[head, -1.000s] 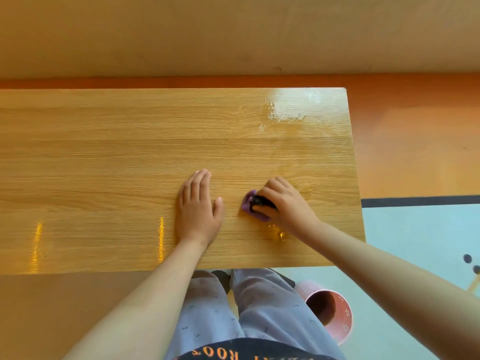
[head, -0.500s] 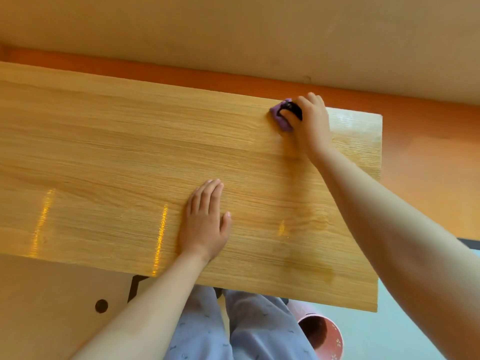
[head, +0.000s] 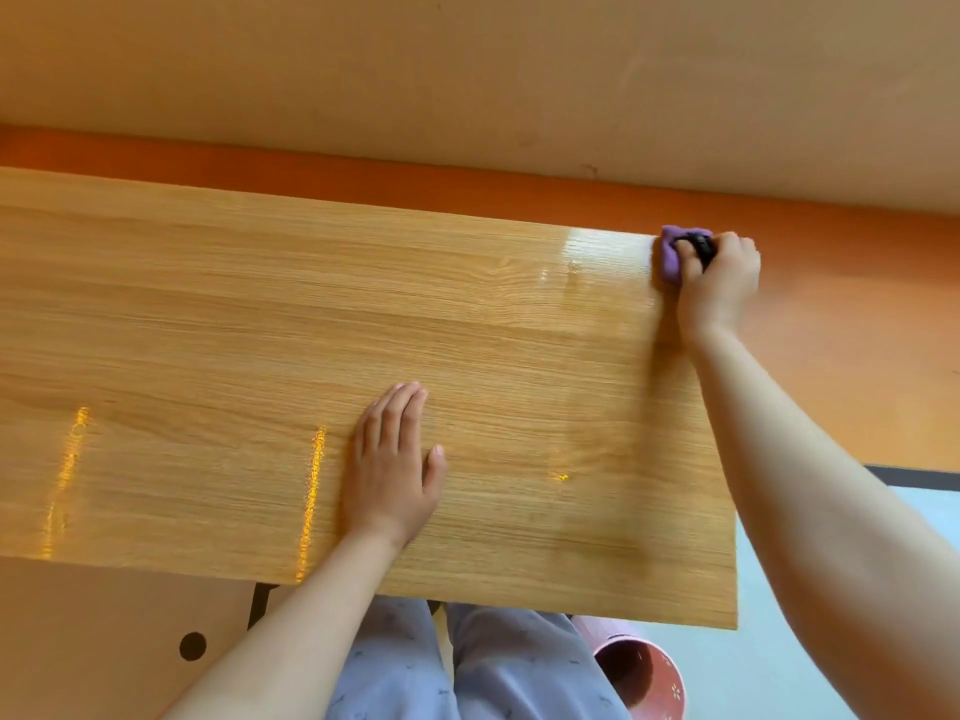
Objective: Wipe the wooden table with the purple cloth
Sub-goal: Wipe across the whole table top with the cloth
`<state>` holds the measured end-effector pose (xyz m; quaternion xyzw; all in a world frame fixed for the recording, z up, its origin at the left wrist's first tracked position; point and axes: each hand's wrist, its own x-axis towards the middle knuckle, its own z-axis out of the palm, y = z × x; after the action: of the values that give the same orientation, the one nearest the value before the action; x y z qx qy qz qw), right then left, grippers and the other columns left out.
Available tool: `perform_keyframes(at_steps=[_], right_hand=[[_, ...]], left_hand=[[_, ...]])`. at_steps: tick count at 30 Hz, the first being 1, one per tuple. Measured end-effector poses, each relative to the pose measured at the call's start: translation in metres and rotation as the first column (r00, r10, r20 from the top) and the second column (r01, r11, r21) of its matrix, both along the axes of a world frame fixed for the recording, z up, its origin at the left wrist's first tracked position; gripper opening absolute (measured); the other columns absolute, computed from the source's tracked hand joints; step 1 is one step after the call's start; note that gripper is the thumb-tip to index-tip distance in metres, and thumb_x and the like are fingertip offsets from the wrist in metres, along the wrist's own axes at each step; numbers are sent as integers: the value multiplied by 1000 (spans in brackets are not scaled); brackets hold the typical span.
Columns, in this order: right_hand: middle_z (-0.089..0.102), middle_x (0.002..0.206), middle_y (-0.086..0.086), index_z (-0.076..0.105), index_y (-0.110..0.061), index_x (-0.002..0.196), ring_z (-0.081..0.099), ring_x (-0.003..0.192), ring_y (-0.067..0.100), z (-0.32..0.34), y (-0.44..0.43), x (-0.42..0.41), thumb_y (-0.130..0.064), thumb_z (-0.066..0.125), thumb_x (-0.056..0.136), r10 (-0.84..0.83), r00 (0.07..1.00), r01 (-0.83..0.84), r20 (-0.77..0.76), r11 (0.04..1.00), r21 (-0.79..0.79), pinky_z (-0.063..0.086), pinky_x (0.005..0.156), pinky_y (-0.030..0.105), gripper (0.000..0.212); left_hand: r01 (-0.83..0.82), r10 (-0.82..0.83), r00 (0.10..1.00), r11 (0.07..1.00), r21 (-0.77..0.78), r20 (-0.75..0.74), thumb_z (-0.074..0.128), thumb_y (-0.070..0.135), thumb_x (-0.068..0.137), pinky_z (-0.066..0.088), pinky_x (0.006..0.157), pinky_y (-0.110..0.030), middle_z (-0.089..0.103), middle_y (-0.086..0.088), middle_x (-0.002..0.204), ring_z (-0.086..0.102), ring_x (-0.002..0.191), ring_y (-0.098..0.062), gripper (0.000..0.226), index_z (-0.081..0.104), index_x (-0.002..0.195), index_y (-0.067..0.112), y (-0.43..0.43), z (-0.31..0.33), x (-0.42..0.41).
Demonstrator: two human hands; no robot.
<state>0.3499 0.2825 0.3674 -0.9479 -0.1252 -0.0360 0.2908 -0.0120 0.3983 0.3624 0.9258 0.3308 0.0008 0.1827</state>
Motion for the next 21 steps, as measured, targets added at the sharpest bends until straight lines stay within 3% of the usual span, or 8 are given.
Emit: perform_keyframes(at_steps=[5,11,15,17,21], right_hand=[[55,111,23,57,2,103,47,107,36,4,-20,-2,-28,54,90,-158,987,158,-9,986,-56,31,89,36,32],[56,100,18,58,-3,91,49,96,31,0,72,-89,-20,60,84,155,983,-145,-96,984,101,34,81,35,19],[57,99,14,58,-4,92,49,94,28,0,92,-121,-18,62,83,336,940,-328,-65,938,110,39,80,36,18],[57,97,15,58,-3,90,49,92,27,2,78,-110,-21,62,84,300,953,-292,-50,949,121,35,77,33,19],[57,100,20,57,0,91,50,96,32,4,10,-63,-24,58,88,48,997,-44,-54,996,76,29,75,28,24]], left_hand=[[-2,2,1000,1000,-2,-1,40,33,88,24,115,-42,39,-8,147,29,139,-24,60,37,142,9,0,1,0],[-4,4,1000,1000,8,-23,38,35,88,21,116,-40,38,-6,148,28,140,-23,61,36,143,10,0,1,-1],[-6,6,1000,1000,13,-24,39,35,87,22,116,-41,38,-6,149,28,140,-22,62,37,143,9,-1,2,-1],[-4,5,1000,1000,17,-20,39,35,86,23,115,-41,39,-6,148,29,140,-23,62,39,142,8,0,2,0],[-6,6,1000,1000,11,-22,38,36,87,25,114,-43,40,-7,148,30,139,-25,62,39,142,8,-1,1,-1]])
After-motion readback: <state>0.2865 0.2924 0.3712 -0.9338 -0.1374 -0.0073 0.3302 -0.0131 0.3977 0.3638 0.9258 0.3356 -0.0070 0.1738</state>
